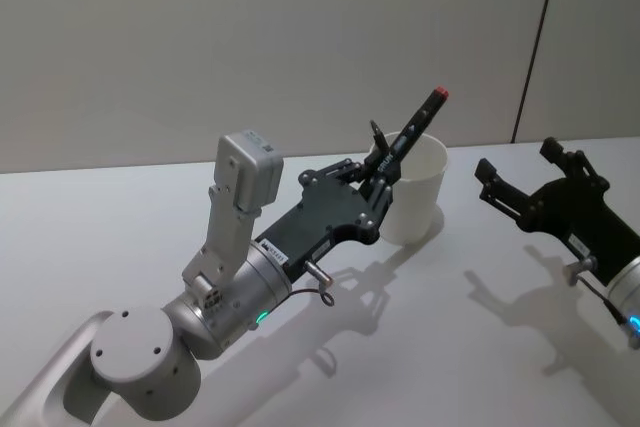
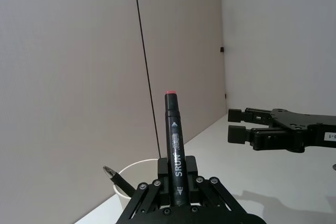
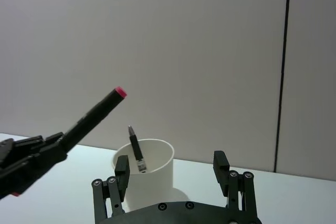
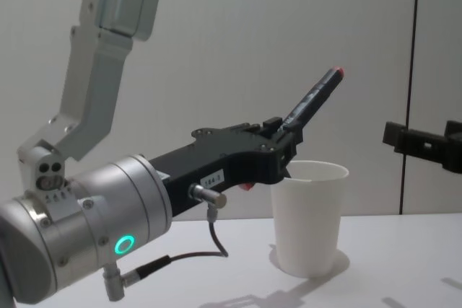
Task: Place the pen into the pen holder.
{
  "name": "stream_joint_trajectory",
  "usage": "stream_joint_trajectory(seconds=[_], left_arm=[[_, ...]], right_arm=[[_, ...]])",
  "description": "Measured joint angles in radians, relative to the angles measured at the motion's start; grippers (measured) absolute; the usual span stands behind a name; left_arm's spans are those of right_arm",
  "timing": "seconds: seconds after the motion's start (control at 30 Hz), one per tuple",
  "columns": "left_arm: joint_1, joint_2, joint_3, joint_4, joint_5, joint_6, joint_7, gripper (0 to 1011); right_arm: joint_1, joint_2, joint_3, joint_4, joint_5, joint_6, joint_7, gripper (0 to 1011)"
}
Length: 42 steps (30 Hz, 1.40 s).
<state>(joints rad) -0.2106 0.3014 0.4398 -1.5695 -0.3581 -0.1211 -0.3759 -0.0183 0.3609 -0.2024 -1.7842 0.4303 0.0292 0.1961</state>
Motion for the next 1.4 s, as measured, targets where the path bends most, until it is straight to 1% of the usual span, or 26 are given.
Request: stream_joint_trajectory(seconds=[0.03, 0.1, 0.17, 0.23, 0.27, 0.3, 0.33, 0.43, 0.47, 0.5, 0.53, 0.6, 0.63, 0.7, 0.77, 0.83, 0.87, 0.93, 0.97, 1.07, 1.13, 1.17, 1.27, 1.33, 1.37, 1.4], left_arm=[[0.0, 0.0, 0.0, 0.0, 0.0, 0.0, 0.0, 182], [0.0, 0.0, 0.0, 0.0, 0.001, 0.0, 0.001, 182], [0.0, 0.0, 0.0, 0.0, 0.001, 0.0, 0.001, 182], [0.0, 0.0, 0.0, 0.0, 0.001, 0.001, 0.002, 182], [0.0, 0.0, 0.0, 0.0, 0.001, 0.001, 0.002, 182], [0.0, 0.0, 0.0, 0.0, 0.001, 0.001, 0.002, 183], [0.0, 0.0, 0.0, 0.0, 0.001, 0.001, 0.002, 182], [0.0, 0.0, 0.0, 0.0, 0.002, 0.001, 0.003, 182], [0.0, 0.0, 0.0, 0.0, 0.002, 0.002, 0.003, 183], [0.0, 0.0, 0.0, 0.0, 0.002, 0.002, 0.003, 182], [0.0, 0.0, 0.0, 0.0, 0.002, 0.002, 0.003, 182], [0.0, 0.0, 0.0, 0.0, 0.003, 0.002, 0.003, 182], [0.0, 0.0, 0.0, 0.0, 0.003, 0.002, 0.003, 182], [0.0, 0.0, 0.0, 0.0, 0.003, 0.002, 0.004, 182], [0.0, 0.0, 0.0, 0.0, 0.003, 0.002, 0.004, 182], [0.0, 0.0, 0.0, 0.0, 0.003, 0.002, 0.004, 183], [0.0, 0.0, 0.0, 0.0, 0.003, 0.002, 0.004, 182], [0.0, 0.0, 0.0, 0.0, 0.003, 0.002, 0.004, 182], [0.0, 0.0, 0.0, 0.0, 0.003, 0.002, 0.004, 182], [0.0, 0.0, 0.0, 0.0, 0.003, 0.002, 0.004, 182], [0.0, 0.0, 0.0, 0.0, 0.003, 0.002, 0.004, 183], [0.0, 0.0, 0.0, 0.0, 0.003, 0.002, 0.004, 182], [0.0, 0.0, 0.0, 0.0, 0.003, 0.002, 0.004, 182], [0.0, 0.0, 0.0, 0.0, 0.003, 0.002, 0.004, 182], [0.0, 0.0, 0.0, 0.0, 0.003, 0.002, 0.004, 183], [0.0, 0.0, 0.0, 0.0, 0.003, 0.002, 0.004, 182]], right_arm=[[0.0, 0.001, 0.001, -0.001, 0.01, 0.002, 0.006, 1001], [0.0, 0.004, 0.006, -0.004, 0.048, 0.012, 0.027, 1001], [0.0, 0.006, 0.009, -0.005, 0.071, 0.018, 0.038, 1002], [0.001, 0.008, 0.014, -0.006, 0.123, 0.036, 0.061, 1002], [0.001, 0.008, 0.014, -0.006, 0.123, 0.036, 0.061, 1001], [0.001, 0.009, 0.016, -0.007, 0.135, 0.041, 0.065, 1002], [0.003, 0.009, 0.018, -0.007, 0.16, 0.05, 0.074, 1001], [0.01, 0.009, 0.024, -0.005, 0.214, 0.072, 0.092, 1001], [0.014, 0.008, 0.026, -0.001, 0.244, 0.085, 0.098, 1001], [0.014, 0.008, 0.026, -0.001, 0.244, 0.085, 0.098, 1001], [0.02, 0.007, 0.028, 0.004, 0.269, 0.097, 0.105, 1001], [0.026, 0.005, 0.031, 0.009, 0.294, 0.109, 0.111, 1002], [0.033, 0.003, 0.032, 0.015, 0.324, 0.125, 0.117, 1001], [0.042, 0.0, 0.034, 0.024, 0.349, 0.138, 0.121, 1001], [0.057, -0.006, 0.036, 0.039, 0.391, 0.164, 0.128, 1001], [0.07, -0.01, 0.037, 0.053, 0.416, 0.18, 0.133, 1001], [0.082, -0.014, 0.038, 0.066, 0.443, 0.2, 0.139, 1002], [0.095, -0.018, 0.038, 0.08, 0.464, 0.216, 0.146, 1001], [0.11, -0.022, 0.038, 0.098, 0.482, 0.234, 0.154, 1001], [0.137, -0.029, 0.038, 0.127, 0.511, 0.266, 0.178, 1001], [0.152, -0.033, 0.036, 0.144, 0.521, 0.281, 0.192, 1002], [0.165, -0.036, 0.035, 0.159, 0.531, 0.297, 0.21, 1001], [0.186, -0.04, 0.031, 0.183, 0.54, 0.318, 0.234, 1001], [0.211, -0.044, 0.026, 0.213, 0.547, 0.344, 0.272, 1001], [0.211, -0.044, 0.026, 0.213, 0.547, 0.344, 0.272, 1001], [0.221, -0.045, 0.024, 0.224, 0.549, 0.358, 0.291, 1001]])
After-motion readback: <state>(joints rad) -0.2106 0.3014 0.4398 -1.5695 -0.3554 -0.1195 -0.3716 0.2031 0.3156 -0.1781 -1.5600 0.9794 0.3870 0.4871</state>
